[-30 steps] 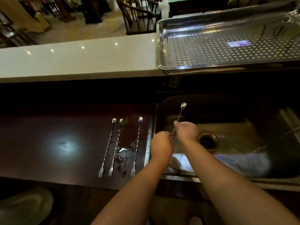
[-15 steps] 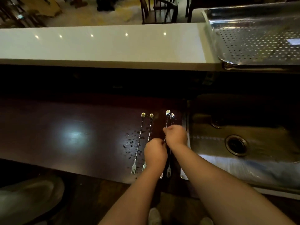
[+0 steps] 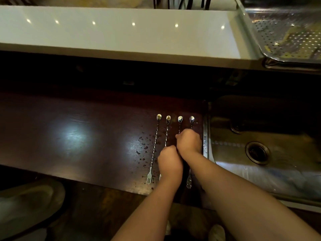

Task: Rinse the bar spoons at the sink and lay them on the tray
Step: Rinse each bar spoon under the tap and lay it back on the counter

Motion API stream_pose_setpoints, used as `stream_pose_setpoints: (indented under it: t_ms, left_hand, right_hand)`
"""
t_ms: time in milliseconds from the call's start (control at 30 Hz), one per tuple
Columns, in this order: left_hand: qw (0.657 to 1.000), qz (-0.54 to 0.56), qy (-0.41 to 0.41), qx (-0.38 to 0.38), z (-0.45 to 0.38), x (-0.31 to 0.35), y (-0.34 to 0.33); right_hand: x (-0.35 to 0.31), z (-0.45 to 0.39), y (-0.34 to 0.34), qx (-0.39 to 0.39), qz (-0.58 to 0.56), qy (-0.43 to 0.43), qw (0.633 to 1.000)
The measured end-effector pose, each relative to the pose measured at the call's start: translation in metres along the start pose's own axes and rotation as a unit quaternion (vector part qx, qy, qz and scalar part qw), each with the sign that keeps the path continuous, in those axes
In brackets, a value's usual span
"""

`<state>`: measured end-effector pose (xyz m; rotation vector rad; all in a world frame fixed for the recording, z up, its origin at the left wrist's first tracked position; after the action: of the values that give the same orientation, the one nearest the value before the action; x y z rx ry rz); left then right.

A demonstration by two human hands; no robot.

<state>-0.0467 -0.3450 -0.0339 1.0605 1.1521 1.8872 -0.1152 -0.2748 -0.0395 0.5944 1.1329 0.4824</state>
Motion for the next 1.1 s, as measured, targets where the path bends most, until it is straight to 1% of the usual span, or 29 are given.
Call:
stream_pose_setpoints:
  t_ms: [200, 300, 367, 500, 567, 633, 767, 933, 1100]
  left_hand:
    - [1.0, 0.004, 0.002, -0.006, -0.002, -0.001, 0.002]
    - [0.999, 0.017, -0.023, 0.014, 0.0, -0.006, 0.01]
    - [0.999, 0.009, -0.032, 0.026, -0.001, -0.016, 0.018]
    - [0.996, -0.077, -0.026, -0.03, -0.003, -0.035, 0.022]
    - [0.991, -0.119, -0.032, -0.056, -0.002, -0.038, 0.021]
    - [0.986, -0.139, -0.035, -0.08, -0.001, -0.039, 0.017]
    - [0.985, -0.134, -0.022, -0.108, -0.002, -0.041, 0.012]
    - [0.988, -0.088, 0.002, -0.124, -0.007, -0.045, 0.009]
    - [0.988, -0.062, 0.015, -0.139, -0.008, -0.044, 0.01]
  right_hand:
    - [-0.001, 0.002, 0.0, 0.002, -0.009, 0.009, 1.0]
    - [-0.008, 0.006, 0.003, 0.011, -0.007, 0.036, 0.999]
    - [-0.017, 0.006, 0.001, 0.0, -0.008, 0.051, 0.999]
    - [-0.03, 0.01, -0.014, -0.056, 0.001, 0.017, 0.998]
    - [-0.032, 0.012, -0.022, -0.082, 0.023, 0.005, 0.996]
    - [-0.035, 0.013, -0.026, -0.093, 0.05, -0.005, 0.994]
    - [-0.04, 0.009, -0.024, -0.102, 0.075, -0.023, 0.992]
    - [-0.041, 0.008, -0.024, -0.095, 0.07, -0.051, 0.992]
    - [-0.041, 0.008, -0.027, -0.107, 0.048, -0.083, 0.99]
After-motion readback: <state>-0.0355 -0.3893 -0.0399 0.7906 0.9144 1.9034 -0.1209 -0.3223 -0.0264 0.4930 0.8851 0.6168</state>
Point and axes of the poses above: each hand's wrist, its own z-axis away from the middle knuckle, its own y-axis out of the back of the hand, x = y × z, the point moved 4 cm from there along -z, towards the middle knuckle, and after that the axes turned 13 degrees about -z, right-handed, at the moved point
